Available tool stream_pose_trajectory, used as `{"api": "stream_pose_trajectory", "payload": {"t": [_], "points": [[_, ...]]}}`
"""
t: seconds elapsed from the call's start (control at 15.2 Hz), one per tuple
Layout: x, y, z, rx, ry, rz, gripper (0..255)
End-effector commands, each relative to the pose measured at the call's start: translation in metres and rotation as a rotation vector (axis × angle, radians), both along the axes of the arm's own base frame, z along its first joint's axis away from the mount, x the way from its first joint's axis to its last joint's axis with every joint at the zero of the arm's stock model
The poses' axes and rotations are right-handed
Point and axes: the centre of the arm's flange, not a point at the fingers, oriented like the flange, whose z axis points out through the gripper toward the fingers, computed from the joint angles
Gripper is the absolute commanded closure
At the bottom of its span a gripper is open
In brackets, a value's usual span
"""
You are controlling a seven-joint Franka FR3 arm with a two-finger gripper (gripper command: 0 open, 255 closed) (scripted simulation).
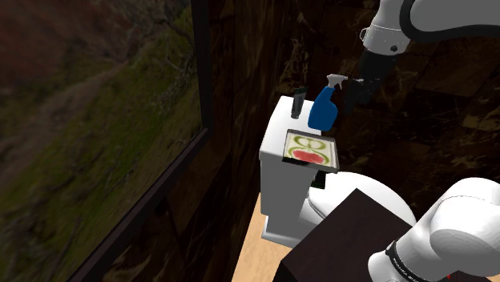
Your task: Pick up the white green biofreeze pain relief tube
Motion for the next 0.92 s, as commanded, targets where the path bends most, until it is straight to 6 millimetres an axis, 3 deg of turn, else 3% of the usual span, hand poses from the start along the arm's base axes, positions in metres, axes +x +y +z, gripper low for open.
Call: {"api": "stream_pose_trajectory", "payload": {"t": [0.0,0.46,0.86], "points": [[0.0,0.0,0.0,0.0,0.0,0.0,0],[0.063,-0.064,-0.016,0.004,-0.001,0.303,0],[0.131,-0.102,-0.03,0.008,-0.002,0.562,0]]}}
